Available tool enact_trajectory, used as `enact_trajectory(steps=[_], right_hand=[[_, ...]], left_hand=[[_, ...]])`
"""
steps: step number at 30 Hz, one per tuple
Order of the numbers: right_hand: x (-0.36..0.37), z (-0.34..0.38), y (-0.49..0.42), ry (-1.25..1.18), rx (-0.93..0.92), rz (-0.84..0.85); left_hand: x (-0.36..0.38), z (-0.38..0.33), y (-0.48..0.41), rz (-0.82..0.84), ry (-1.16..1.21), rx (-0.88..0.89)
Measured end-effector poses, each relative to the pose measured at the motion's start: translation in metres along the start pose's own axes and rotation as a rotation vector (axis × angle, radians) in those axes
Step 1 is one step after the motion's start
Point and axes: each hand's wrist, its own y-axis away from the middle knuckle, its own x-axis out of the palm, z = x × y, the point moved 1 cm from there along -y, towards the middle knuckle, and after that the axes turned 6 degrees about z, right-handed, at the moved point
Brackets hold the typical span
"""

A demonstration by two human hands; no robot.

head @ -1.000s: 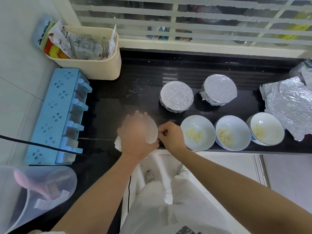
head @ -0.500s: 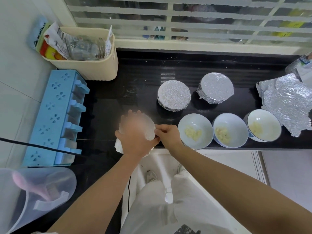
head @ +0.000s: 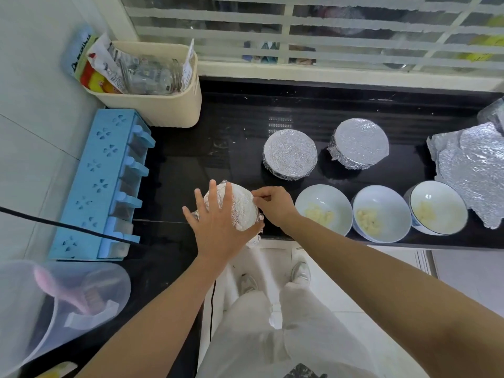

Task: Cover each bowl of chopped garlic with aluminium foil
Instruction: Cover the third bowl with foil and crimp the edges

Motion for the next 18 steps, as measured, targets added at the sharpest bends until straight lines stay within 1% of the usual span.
enact_trajectory(steps=[3, 7, 10, 12, 16, 18], right_hand=[[0.0, -0.004, 0.001, -0.001, -0.037, 0.024], [-0.002, -0.006, 0.002, 0.003, -0.058, 0.055], [-0.002, -0.006, 0.001, 0.028, -0.075, 0.061], [-0.003, -0.006, 0.0, 0.039, -0.079, 0.063], [-0.005, -0.008, 0.001, 0.047, -0.077, 0.098], [-0.005, -0.01, 0.003, 0.08, -0.09, 0.067]], left_hand=[[0.006, 0.006, 0.009, -0.028, 0.011, 0.033], [0.001, 0.006, 0.007, -0.043, 0.009, 0.007], [-0.007, 0.003, 0.0, -0.059, -0.036, 0.107], [-0.005, 0.003, -0.005, -0.037, -0.058, 0.158], [0.001, 0.005, -0.009, -0.004, -0.08, 0.134], [0.002, 0.005, -0.009, -0.023, -0.068, 0.13]])
